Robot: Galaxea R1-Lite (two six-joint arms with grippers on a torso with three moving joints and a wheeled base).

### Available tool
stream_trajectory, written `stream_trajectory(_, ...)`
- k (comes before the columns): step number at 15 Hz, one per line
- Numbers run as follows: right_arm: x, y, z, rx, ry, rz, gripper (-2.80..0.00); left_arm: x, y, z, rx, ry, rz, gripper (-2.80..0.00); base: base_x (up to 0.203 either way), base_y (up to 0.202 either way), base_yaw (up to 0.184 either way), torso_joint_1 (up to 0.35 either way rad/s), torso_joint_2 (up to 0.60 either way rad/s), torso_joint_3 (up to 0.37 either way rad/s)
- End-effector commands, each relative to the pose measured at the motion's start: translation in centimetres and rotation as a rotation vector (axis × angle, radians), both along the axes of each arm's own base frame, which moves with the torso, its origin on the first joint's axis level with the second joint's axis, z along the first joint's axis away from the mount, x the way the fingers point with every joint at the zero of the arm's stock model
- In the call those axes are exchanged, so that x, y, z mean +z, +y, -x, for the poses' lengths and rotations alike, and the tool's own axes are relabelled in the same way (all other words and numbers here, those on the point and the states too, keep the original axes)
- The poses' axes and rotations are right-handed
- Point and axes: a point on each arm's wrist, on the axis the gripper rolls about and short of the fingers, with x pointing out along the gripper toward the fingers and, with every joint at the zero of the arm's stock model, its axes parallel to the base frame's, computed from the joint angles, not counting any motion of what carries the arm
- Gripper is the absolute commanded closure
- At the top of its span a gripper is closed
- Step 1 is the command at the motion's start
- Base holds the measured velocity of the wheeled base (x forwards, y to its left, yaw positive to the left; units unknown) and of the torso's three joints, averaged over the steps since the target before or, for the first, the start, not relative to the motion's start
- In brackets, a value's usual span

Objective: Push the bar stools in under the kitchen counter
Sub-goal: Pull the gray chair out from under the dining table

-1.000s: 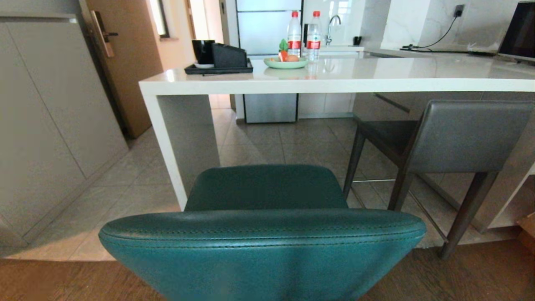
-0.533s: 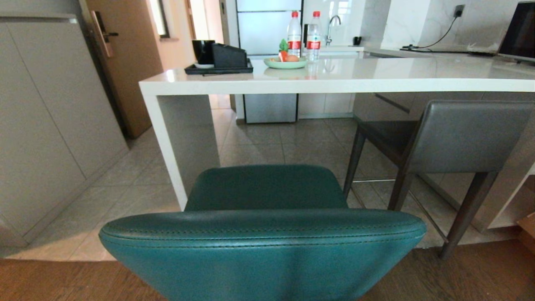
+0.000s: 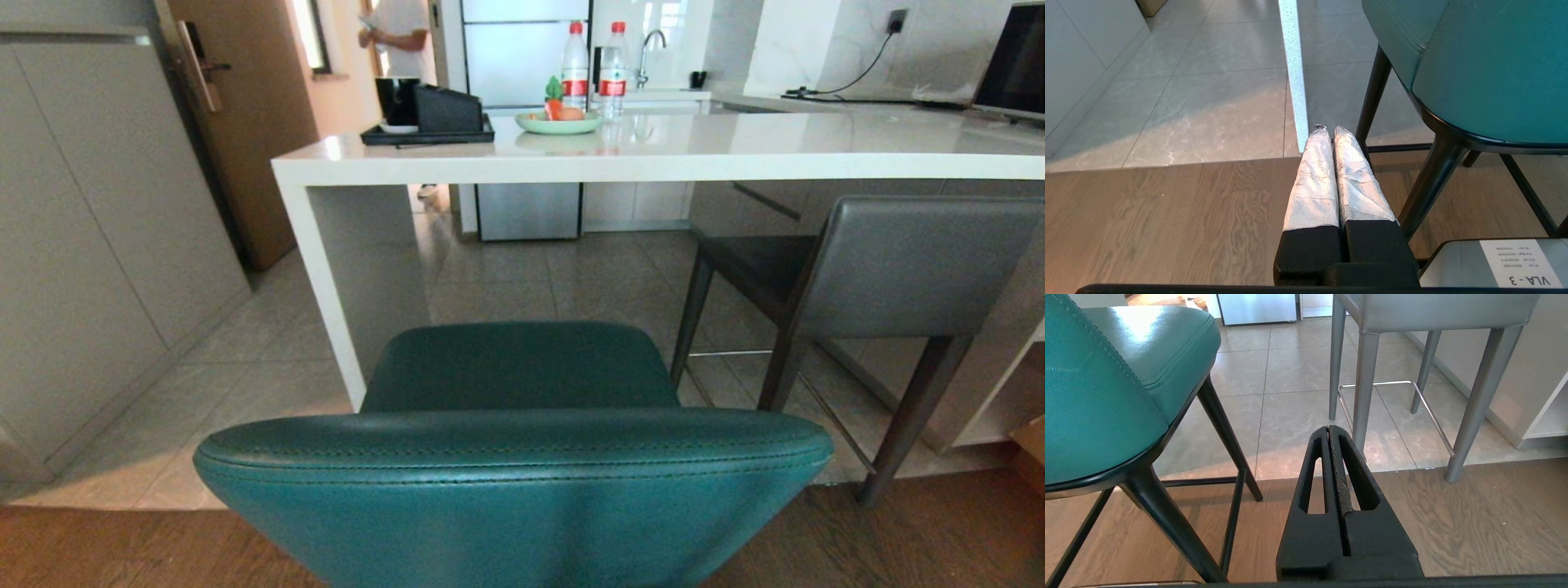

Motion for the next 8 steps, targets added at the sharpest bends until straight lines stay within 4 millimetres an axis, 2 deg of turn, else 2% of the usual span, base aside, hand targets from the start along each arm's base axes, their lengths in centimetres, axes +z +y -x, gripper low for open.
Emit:
stream_trajectory(1,-0.04,0.0,-0.01,0.0,0.001,0.001,0.0,-0.03,0.0,0.0,-0.001,0.003,0.0,0.0,0.0,0.0,0.0,0.0,0.0,0.0)
stream_trajectory(8,-0.04,0.0,-0.01,0.0,0.001,-0.001,0.0,-0.03,0.0,0.0,-0.001,0.003,0.0,0.0,0.0,0.0,0.0,0.0,0.0,0.0)
